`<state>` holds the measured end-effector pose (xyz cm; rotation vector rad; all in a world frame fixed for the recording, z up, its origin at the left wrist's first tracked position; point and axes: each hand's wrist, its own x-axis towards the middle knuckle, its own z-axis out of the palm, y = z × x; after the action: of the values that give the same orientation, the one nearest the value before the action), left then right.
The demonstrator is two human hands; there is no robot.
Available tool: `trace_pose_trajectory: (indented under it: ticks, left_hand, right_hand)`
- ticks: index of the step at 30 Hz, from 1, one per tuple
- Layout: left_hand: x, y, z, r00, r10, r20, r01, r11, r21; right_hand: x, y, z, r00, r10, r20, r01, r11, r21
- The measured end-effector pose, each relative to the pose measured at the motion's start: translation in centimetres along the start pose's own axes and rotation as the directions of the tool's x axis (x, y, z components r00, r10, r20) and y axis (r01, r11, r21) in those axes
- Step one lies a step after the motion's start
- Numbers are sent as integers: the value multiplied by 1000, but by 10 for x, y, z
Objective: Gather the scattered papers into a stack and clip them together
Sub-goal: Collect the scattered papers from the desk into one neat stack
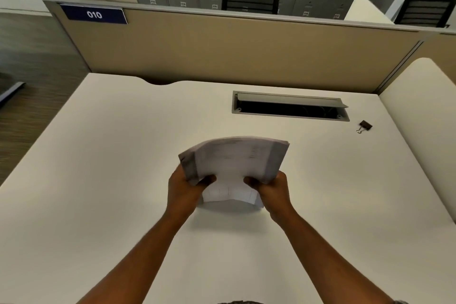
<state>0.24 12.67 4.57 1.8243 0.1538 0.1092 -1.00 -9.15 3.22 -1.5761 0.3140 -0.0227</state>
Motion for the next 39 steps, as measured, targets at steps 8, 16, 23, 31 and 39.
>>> trace_pose_trajectory:
  ticks: [8,16,23,31,39]
  left_hand:
    - [-18,-26,-3,895,-445,29,415,809,-416]
    - [-13,-18,-8,953,-276,126,301,805,-511]
    - [-3,-26,-51,985,-174,-23,167,969,-182]
    - [-12,11,-27,981,101,-165,-103,995,1]
    - [-13,-12,-24,986,82,-145,-77,996,42]
  right_hand:
    - [-9,-6,14,973,229,-35,-168,800,576]
    - [-17,2,15,958,281,57,-252,728,637]
    - [10,-12,-64,952,227,203,-281,912,299]
    - [6,-13,-27,967,-124,-224,130,991,13]
    - [-5,8,-19,984,-130,-125,128,991,-24]
